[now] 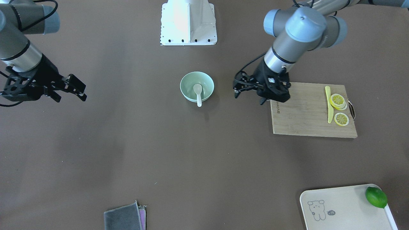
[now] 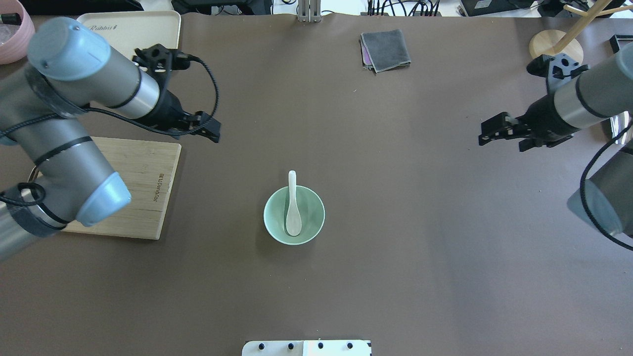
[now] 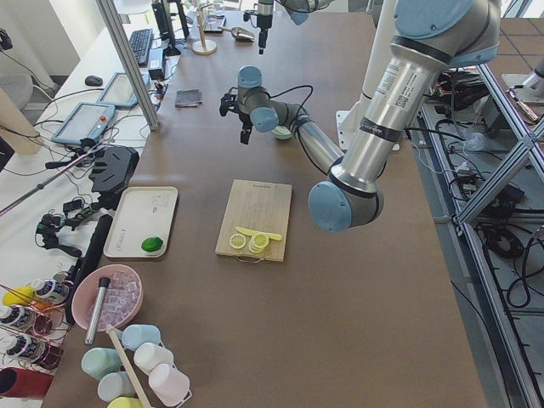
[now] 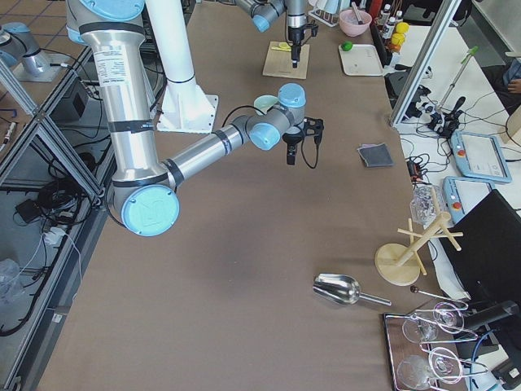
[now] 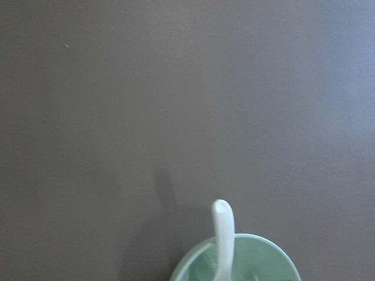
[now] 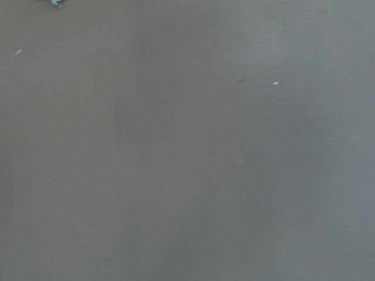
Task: Place spoon in bowl
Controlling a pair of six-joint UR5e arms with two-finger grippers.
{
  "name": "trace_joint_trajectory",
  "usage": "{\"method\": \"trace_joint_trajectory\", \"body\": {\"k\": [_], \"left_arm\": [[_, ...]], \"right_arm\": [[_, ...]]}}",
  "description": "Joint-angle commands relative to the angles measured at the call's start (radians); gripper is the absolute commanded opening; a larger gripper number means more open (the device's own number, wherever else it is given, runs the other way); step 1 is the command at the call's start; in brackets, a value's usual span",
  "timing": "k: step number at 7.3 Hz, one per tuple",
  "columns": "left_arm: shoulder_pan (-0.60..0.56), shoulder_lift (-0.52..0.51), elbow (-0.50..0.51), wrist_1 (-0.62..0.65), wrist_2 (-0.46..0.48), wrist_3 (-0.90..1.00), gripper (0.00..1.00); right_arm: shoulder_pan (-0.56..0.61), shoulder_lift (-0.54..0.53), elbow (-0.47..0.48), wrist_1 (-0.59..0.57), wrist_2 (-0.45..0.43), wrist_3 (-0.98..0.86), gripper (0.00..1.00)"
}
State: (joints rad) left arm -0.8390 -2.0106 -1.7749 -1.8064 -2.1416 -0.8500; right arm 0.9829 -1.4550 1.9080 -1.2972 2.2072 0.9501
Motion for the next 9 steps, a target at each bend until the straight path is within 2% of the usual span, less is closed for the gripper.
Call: {"method": "trace_joint_trajectory", "body": {"k": [1,3,6,7,9], "left_arm": [[-0.186,0.137,-0.001,0.116,-0.088,0.385,0.98],[-0.418,0.303,-0.001,0.117,-0.264,0.66,0.98],[-0.59,0.507,0.005,0.117,-0.268,0.946,0.98],[-0.613,0.556,0.0,0.114,-0.264,0.957,0.98],[-0.615,0.581,0.014,0.116,-0.271,0.947,0.98]], "right_arm": [[0.165,-0.106,-0.023,-0.058,0.047,-0.329,1.0],[0.297,-0.146,-0.046,-0.158,0.083,-0.57,1.0],[0.468,-0.166,-0.159,-0.165,0.123,-0.781,1.0],[0.491,-0.162,-0.19,-0.163,0.123,-0.831,1.0],[0.513,-0.166,-0.202,-0.165,0.121,-0.857,1.0]]}}
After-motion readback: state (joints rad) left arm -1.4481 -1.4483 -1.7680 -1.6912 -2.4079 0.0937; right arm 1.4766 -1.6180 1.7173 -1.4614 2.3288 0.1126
